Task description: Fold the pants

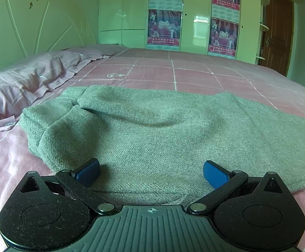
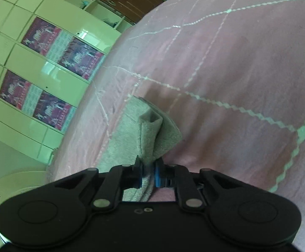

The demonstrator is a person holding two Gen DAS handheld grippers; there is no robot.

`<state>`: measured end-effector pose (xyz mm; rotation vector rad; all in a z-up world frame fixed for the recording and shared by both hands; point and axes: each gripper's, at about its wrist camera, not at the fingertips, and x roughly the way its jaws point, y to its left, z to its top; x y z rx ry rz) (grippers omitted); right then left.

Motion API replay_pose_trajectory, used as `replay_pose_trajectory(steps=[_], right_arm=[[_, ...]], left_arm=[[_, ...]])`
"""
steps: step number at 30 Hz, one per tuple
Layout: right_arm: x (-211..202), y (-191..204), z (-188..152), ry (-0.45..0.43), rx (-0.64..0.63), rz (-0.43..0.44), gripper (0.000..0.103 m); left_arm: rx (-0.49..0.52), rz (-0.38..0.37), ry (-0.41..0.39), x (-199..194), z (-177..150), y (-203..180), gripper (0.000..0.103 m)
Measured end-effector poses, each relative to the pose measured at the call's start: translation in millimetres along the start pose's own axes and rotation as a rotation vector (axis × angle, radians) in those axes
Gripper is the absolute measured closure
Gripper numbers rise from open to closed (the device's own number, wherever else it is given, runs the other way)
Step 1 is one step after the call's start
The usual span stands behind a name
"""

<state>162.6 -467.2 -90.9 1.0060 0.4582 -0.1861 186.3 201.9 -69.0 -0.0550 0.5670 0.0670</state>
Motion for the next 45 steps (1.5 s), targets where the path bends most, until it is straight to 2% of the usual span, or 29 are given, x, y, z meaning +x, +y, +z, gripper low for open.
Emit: replay_pose_trajectory(steps=[1,3,6,8,10,11,12,13,14,16,20,25,28,29,30,32,34,38,39,41,42,45], right_arm=[[-5,1,-1,-0.023,-0.014,0.022,0.100],[3,-6,-6,0.005,-0.038,-0.086,0.099],[3,-19,-10,-0.004,0.017,-0.055,0.099],[0,-18,-11,-0.007,0.010,-0.038,0.092],[-4,-14,-9,-0.001,0.013,-0.030,0.079],[-8,-13,-9,-0.006,0.019,-0.016,0.072],[-12,-11,-10,-0.013,0.015,0.003,0.056],[-16,-7,-12,-0.021,-0.002,0.016,0.046],[-18,-4,-14,-0.024,-0.022,0.016,0.044],[-19,1,-16,-0.026,-0.030,0.019,0.043],[-28,-3,-19,-0.080,0.001,0.026,0.045],[-31,-13,-25,-0.085,0.034,0.036,0.050],[-31,-18,-25,-0.092,0.062,0.071,0.050],[-32,-21,-24,-0.097,0.078,0.091,0.050],[-32,-24,-23,-0.100,0.094,0.108,0.052],[-32,-30,-19,-0.110,0.132,0.131,0.059],[-29,-34,-16,-0.103,0.154,0.146,0.065],[-20,-30,-16,-0.080,0.129,0.123,0.067],[-17,-28,-16,-0.078,0.120,0.111,0.067],[-13,-27,-16,-0.071,0.109,0.077,0.073],[-13,-27,-15,-0.066,0.104,0.050,0.079],[-17,-28,-15,-0.069,0.116,0.053,0.079]], left_arm=[[0.000,0.000,0.000,0,0,0,0.000],[0.001,-0.002,-0.001,1,0,0,0.000],[0.003,-0.003,-0.001,1,0,0,0.000],[0.005,-0.002,-0.001,1,0,0,0.000],[0.020,0.024,0.000,-2,5,-8,0.000],[0.019,0.006,-0.007,-7,9,-16,0.000],[0.016,-0.025,-0.024,-12,13,-27,0.000],[0.031,-0.062,-0.054,-20,18,-43,0.000],[0.059,-0.092,-0.080,-24,22,-61,0.000],[0.089,-0.166,-0.073,-27,31,-103,0.000],[0.064,-0.326,-0.030,-28,34,-183,0.000],[0.059,-0.434,0.023,-26,24,-283,0.000],[0.097,-0.488,0.066,-20,11,-330,0.000],[0.117,-0.478,0.123,-13,4,-342,0.000],[0.161,-0.429,0.132,-9,-3,-352,0.000],[0.200,-0.399,0.101,-12,-10,-359,0.000],[0.171,-0.403,0.103,-16,-9,-355,0.000],[0.074,-0.402,0.057,-27,-4,-349,0.000],[0.069,-0.394,0.072,-24,-6,-350,0.000],[0.119,-0.358,0.093,-17,-14,-360,0.000],[0.137,-0.345,0.096,-16,-15,-363,0.000],[0.142,-0.343,0.110,-16,-11,-363,0.000]])
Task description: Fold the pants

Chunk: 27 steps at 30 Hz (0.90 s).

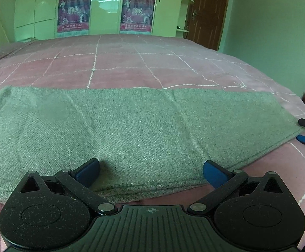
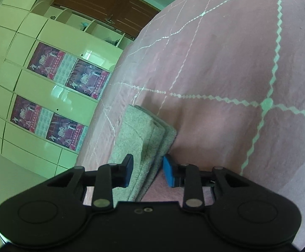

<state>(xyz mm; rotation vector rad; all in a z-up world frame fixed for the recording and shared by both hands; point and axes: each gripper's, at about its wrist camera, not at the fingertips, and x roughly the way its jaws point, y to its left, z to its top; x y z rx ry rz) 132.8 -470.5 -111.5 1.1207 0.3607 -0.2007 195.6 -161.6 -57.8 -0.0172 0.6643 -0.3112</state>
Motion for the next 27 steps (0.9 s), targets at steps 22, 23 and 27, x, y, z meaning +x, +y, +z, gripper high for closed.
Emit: replay_pose_trajectory(steps=[22,23,27], right_arm=[[17,53,1,0.032,-0.264,-0.064,0.098],[14,66,-1,0.034,-0.290,-0.042,0.098],[14,133,-32,0.058,-0.471,0.055,0.098]], left_arm=[[-0.054,0.002,-0.007,-3,11,3,0.000],[-0.084,-0.010,-0.030,-15,12,16,0.000],[-0.174,0.039,-0.114,-71,1,100,0.000]])
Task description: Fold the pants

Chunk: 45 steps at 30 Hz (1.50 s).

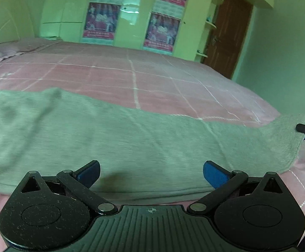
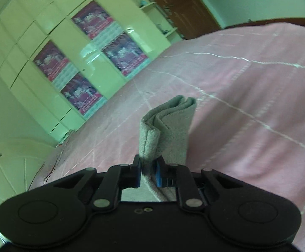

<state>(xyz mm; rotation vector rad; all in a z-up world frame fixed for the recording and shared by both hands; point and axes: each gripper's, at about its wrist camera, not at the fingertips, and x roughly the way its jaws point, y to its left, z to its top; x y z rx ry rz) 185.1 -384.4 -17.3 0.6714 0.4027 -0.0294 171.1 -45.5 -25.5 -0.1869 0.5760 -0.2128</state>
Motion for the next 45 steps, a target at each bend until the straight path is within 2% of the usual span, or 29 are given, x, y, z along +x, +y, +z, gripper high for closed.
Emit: replay_pose_trajectory(steps=[5,8,10,12,13,14,15,17,19,21,25,28,29,31,33,34,35,36,37,38,40,41,42,44,45], right_arm=[[28,111,-25,0.033,-0.179,0.117,0.098],[51,177,-59,0.088,-0.282,0.180,0.098],[70,213,-92,0.141,-0.365,0.194,0.092],[87,241,-142,0.234,-0.475,0.249,0.088],[95,252,-169,0.308,-0.563,0.277,0.086],[104,263,-197,0.442,-0.638,0.276,0.087],[100,266,-210,0.486,-0.651,0.285,0.094],[69,259,-212,0.397,-0.621,0.353,0.092],[53,246,-198,0.381,-0.606,0.318,0.090],[37,227,-177,0.333,-0.581,0.284,0.089],[13,185,-124,0.202,-0.456,0.170,0.084],[7,140,-95,0.134,-0.324,0.082,0.083],[5,128,-91,0.123,-0.295,0.068,0.083],[-1,111,-85,0.109,-0.254,0.047,0.082],[-2,96,-87,0.113,-0.216,0.039,0.082],[1,92,-91,0.120,-0.208,0.036,0.082],[2,87,-93,0.134,-0.201,0.037,0.082],[6,82,-96,0.158,-0.184,0.045,0.082],[9,77,-97,0.179,-0.158,0.056,0.082],[14,74,-100,0.190,-0.124,0.060,0.082],[15,65,-101,0.195,-0.089,0.043,0.082],[18,66,-102,0.194,-0.079,0.043,0.082],[17,63,-102,0.192,-0.077,0.049,0.082],[18,65,-103,0.191,-0.092,0.052,0.082],[17,65,-102,0.183,-0.093,0.060,0.082]], left_arm=[[-0.098,0.176,-0.108,-63,12,127,0.000],[-0.101,0.272,-0.164,-95,12,179,0.000],[-0.133,0.306,-0.182,-108,8,206,0.000],[-0.180,0.319,-0.194,-115,1,227,0.000],[-0.200,0.320,-0.197,-116,-3,234,0.000],[-0.217,0.326,-0.194,-116,-9,239,0.000],[-0.227,0.328,-0.191,-115,-13,242,0.000],[-0.229,0.311,-0.178,-111,-20,247,0.000],[-0.235,0.258,-0.168,-105,-22,244,0.000],[-0.243,0.172,-0.159,-95,-15,233,0.000],[-0.208,0.003,-0.124,-65,4,186,0.000],[-0.195,-0.029,-0.020,-27,18,154,0.001],[-0.195,-0.031,0.001,-16,21,148,0.005],[-0.203,-0.022,0.058,4,23,139,0.035],[-0.231,-0.020,0.123,23,22,135,0.038],[-0.211,0.000,0.140,31,20,131,0.038],[-0.191,0.009,0.136,34,19,126,0.038],[-0.171,0.006,0.136,33,16,119,0.044],[-0.153,-0.006,0.133,33,14,113,0.070],[-0.161,-0.010,0.120,30,13,112,0.070],[-0.165,-0.002,0.043,17,12,111,0.085],[-0.165,-0.011,-0.008,7,10,111,0.085],[-0.154,0.000,-0.027,2,8,111,0.085],[-0.177,0.012,0.054,9,-5,118,0.085],[-0.194,0.007,0.053,10,-10,121,0.085]])
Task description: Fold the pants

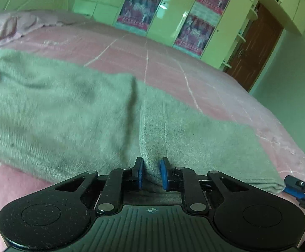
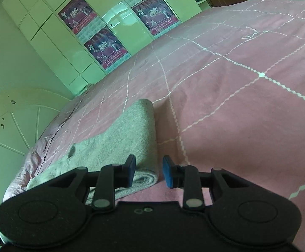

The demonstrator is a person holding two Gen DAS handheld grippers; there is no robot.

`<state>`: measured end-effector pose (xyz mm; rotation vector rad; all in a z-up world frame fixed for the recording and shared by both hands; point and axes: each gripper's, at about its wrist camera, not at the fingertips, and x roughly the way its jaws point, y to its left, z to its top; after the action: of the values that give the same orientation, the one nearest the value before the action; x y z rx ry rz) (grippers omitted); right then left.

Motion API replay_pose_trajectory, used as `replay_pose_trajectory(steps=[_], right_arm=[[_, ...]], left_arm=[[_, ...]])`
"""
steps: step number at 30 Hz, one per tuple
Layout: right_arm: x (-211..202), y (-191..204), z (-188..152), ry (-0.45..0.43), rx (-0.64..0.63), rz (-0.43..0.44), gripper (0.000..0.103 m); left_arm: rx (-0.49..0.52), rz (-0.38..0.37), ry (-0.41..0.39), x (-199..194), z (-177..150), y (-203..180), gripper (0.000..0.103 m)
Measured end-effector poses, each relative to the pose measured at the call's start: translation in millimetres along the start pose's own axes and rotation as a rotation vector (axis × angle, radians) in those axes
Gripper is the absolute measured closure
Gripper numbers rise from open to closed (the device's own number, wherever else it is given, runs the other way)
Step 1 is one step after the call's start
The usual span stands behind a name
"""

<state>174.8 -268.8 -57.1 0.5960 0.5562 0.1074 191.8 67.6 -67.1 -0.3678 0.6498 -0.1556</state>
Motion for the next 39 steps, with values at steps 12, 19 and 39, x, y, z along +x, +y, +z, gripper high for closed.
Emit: replay_pose_trajectory(steps=[12,19,39], right_arm=[[20,34,44,-0.075,-0.123,0.065,0.084],[74,63,80,-0.020,-0.296,-0.013,0.100],[34,40,26,0.004,-0.278,0.044,0.087]], left_arm=[[-0.018,0.082,-0.068,-13,28,-1,0.082],[0.059,0.094,-0.047,34,66,-23,0.061],[0.026,0.190,-0.198,-103,20,89,0.000]])
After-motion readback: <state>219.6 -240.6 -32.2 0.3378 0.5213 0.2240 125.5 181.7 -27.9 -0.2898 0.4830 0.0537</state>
